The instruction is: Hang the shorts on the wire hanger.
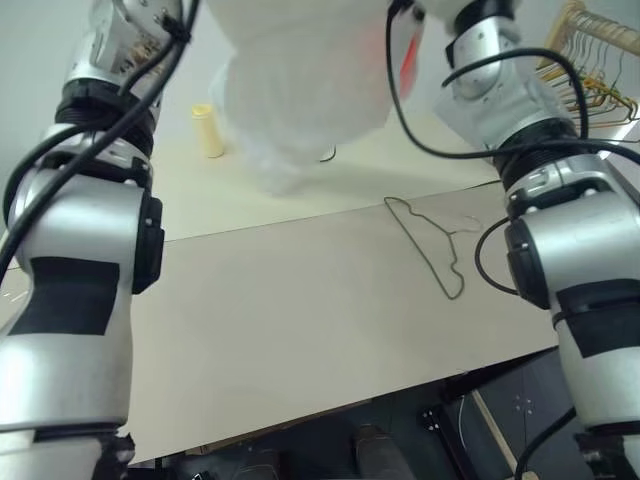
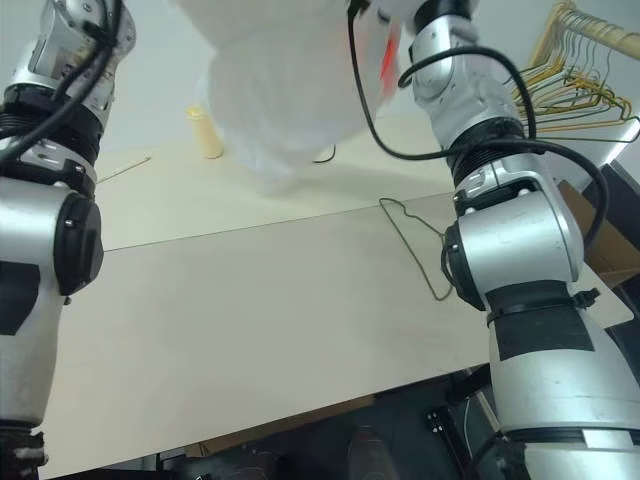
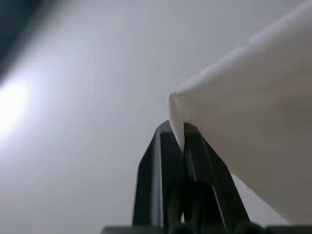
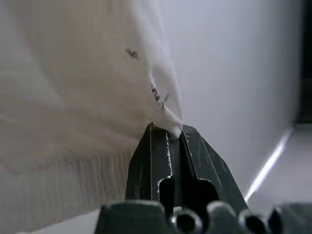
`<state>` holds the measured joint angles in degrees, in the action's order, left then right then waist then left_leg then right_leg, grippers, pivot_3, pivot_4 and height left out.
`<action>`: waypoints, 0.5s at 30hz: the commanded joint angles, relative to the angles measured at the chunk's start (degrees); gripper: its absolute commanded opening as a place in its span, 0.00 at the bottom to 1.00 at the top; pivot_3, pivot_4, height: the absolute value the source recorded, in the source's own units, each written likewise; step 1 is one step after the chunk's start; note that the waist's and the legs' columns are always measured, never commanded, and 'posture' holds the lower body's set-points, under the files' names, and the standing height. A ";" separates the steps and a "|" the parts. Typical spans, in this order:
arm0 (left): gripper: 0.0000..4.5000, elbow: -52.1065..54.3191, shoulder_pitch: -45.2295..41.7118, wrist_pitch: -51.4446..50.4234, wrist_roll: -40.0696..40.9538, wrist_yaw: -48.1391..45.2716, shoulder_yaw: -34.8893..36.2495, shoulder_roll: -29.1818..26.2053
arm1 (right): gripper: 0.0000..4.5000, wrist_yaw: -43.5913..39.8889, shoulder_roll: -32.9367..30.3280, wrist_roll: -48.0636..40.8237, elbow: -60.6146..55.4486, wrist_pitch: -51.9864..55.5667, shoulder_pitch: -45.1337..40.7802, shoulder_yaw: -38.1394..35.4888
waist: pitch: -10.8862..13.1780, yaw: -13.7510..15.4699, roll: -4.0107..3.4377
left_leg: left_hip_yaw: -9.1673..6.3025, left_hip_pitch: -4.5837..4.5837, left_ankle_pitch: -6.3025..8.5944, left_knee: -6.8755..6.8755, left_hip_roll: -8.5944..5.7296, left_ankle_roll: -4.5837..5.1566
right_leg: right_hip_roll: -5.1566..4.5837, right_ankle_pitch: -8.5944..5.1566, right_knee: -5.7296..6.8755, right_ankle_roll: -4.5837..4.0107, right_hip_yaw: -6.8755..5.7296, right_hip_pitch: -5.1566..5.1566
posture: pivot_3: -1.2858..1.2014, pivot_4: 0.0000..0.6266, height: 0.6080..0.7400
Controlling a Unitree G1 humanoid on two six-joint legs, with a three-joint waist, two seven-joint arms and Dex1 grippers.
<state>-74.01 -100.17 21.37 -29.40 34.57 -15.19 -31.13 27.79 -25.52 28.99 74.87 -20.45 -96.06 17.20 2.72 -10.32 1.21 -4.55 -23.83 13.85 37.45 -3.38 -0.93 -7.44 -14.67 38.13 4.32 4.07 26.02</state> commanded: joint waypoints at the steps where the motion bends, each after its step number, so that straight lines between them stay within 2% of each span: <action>1: 0.02 0.07 0.78 6.53 -2.67 5.37 -1.05 -3.04 | 0.00 1.11 -3.88 -0.82 2.62 -0.68 3.87 -2.31 | 0.00 0.33 0.00 | 0.01 -0.01 0.04 0.10 -0.07 0.07 | -0.02 0.01 -0.04 0.04 -0.01 -0.06 | 0.49 0.00 1.00; 3: 0.02 0.81 5.46 11.60 -1.54 0.85 -0.92 -2.24 | 0.00 -3.30 -4.28 0.24 2.78 -2.73 8.25 -0.85 | -0.04 0.77 0.01 | 0.01 0.07 0.08 0.37 -0.22 0.15 | -0.02 -0.02 -0.15 0.14 -0.09 -0.43 | 0.49 0.00 1.00; 5: 0.02 2.10 10.42 16.06 0.46 -3.91 0.08 -1.65 | 0.00 -7.93 -4.72 1.34 2.60 -5.35 12.30 0.68 | -0.04 1.24 0.02 | 0.03 0.95 0.14 0.42 -0.28 0.37 | -0.01 -0.21 -0.65 0.50 -0.15 -1.65 | 0.49 0.00 1.00; 6: 0.02 3.17 13.42 18.47 1.41 -6.26 0.48 -1.45 | 0.00 -9.08 -5.18 2.95 2.38 -7.09 14.42 2.22 | -0.04 1.28 0.02 | 0.03 1.23 0.35 0.41 -0.31 0.81 | -0.02 -0.19 -0.60 0.53 -0.15 -1.91 | 0.49 0.00 1.00; 10: 0.02 11.23 28.98 25.99 6.67 -18.38 1.58 -1.62 | 0.00 -16.71 -6.97 6.46 1.21 -16.38 23.43 6.89 | -0.04 0.80 0.03 | 0.02 1.77 0.28 0.46 -0.35 0.92 | -0.03 -0.13 -0.44 0.54 -0.09 -2.28 | 0.49 0.00 1.00; 13: 0.02 22.70 43.77 25.58 15.35 -32.65 3.04 -2.71 | 0.00 -22.42 -8.58 8.94 -0.22 -25.10 29.94 10.62 | -0.09 -0.52 0.02 | 0.00 1.94 0.26 0.47 -0.32 0.89 | -0.03 -0.12 -0.41 0.53 -0.07 -2.46 | 0.49 0.00 1.00; 15: 0.02 31.93 51.94 21.32 20.66 -41.36 3.94 -4.41 | 0.00 -25.56 -9.26 9.37 -1.07 -29.20 32.92 11.82 | -0.09 -2.06 0.01 | 0.00 1.92 0.26 0.50 -0.27 0.90 | -0.03 -0.12 -0.40 0.54 -0.05 -2.52 | 0.49 0.00 1.00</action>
<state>-50.73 -49.38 44.92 -14.47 0.00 -13.65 -33.42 4.64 -33.85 38.31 76.49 -45.22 -62.66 28.78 2.63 -12.38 1.23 -4.54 -21.96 14.11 37.99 -3.55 -0.03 -7.47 -14.79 37.78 4.85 4.03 23.51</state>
